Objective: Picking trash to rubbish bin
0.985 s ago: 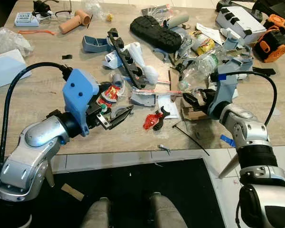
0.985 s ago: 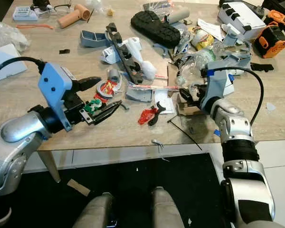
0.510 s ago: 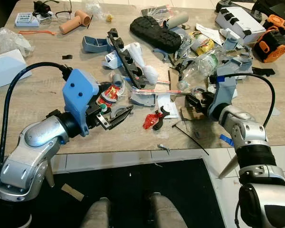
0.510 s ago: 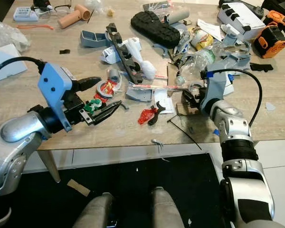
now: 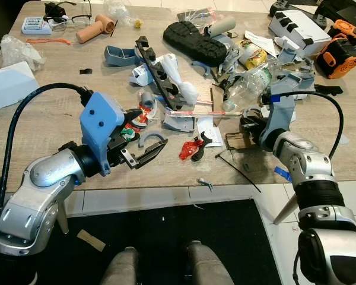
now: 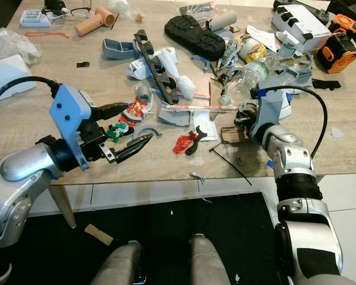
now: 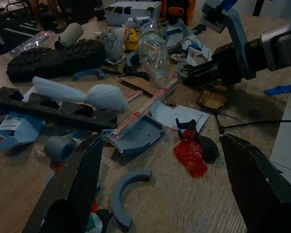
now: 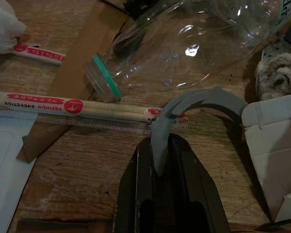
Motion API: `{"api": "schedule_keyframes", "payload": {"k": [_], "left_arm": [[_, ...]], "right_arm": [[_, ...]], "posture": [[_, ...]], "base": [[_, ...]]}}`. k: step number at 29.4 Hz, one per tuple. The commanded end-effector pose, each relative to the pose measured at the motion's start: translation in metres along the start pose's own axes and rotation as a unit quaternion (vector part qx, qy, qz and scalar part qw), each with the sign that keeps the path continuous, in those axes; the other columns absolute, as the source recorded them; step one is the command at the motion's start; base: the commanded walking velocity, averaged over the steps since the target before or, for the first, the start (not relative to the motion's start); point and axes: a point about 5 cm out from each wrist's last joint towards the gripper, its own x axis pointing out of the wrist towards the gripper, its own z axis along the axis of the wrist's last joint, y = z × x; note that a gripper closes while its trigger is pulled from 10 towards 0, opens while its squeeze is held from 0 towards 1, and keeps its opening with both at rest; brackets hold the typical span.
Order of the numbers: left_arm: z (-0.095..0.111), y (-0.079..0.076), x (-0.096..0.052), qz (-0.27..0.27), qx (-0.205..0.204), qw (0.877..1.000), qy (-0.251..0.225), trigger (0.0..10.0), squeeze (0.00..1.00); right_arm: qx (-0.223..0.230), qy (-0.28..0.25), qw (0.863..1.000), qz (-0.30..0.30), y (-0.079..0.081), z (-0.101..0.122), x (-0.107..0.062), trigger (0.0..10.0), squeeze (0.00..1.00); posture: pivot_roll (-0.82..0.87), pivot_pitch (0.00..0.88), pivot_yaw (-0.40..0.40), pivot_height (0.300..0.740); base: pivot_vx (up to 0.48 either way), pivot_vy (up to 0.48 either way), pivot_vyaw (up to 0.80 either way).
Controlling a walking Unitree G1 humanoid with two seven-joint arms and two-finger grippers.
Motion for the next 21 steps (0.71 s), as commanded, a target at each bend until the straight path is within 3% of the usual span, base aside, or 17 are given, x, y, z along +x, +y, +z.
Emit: {"api": "schedule_keyframes", "payload": {"k": [1,4,7,15,21], "left_arm": [[-0.001,-0.003,0.000,-0.016,0.006,1.000,0.007,10.0,0.00],[-0.001,-0.003,0.000,-0.014,0.006,1.000,0.005,10.0,0.00],[0.001,-0.001,0.002,-0.008,0.002,1.000,-0.007,10.0,0.00],[0.003,0.007,0.008,0.007,0.005,1.000,-0.025,10.0,0.00],[0.006,0.024,0.013,0.041,-0.006,0.997,-0.058,10.0,0.00]], "right_arm": [[0.014,0.008,1.000,-0.007,-0.004,-0.006,-0.002,0.0,0.00],[0.032,-0.058,0.997,0.026,0.003,0.017,-0.004,0.0,0.00],[0.066,-0.147,0.984,0.081,0.013,0.050,-0.012,0.0,0.00],[0.067,-0.199,0.973,0.101,0.018,0.074,-0.018,0.0,0.00],[0.080,-0.198,0.963,0.166,0.039,0.070,-0.017,0.0,0.00]], "posture": [[-0.03,0.216,-0.058,0.740],[-0.03,0.211,-0.059,0.740],[-0.04,0.199,-0.060,0.740],[-0.05,0.157,-0.062,0.740],[-0.05,0.090,-0.062,0.740]], "base": [[0.000,0.000,0.00],[0.000,0.000,0.00],[0.000,0.000,0.00],[0.000,0.000,0.00],[0.000,0.000,0.00]]}}
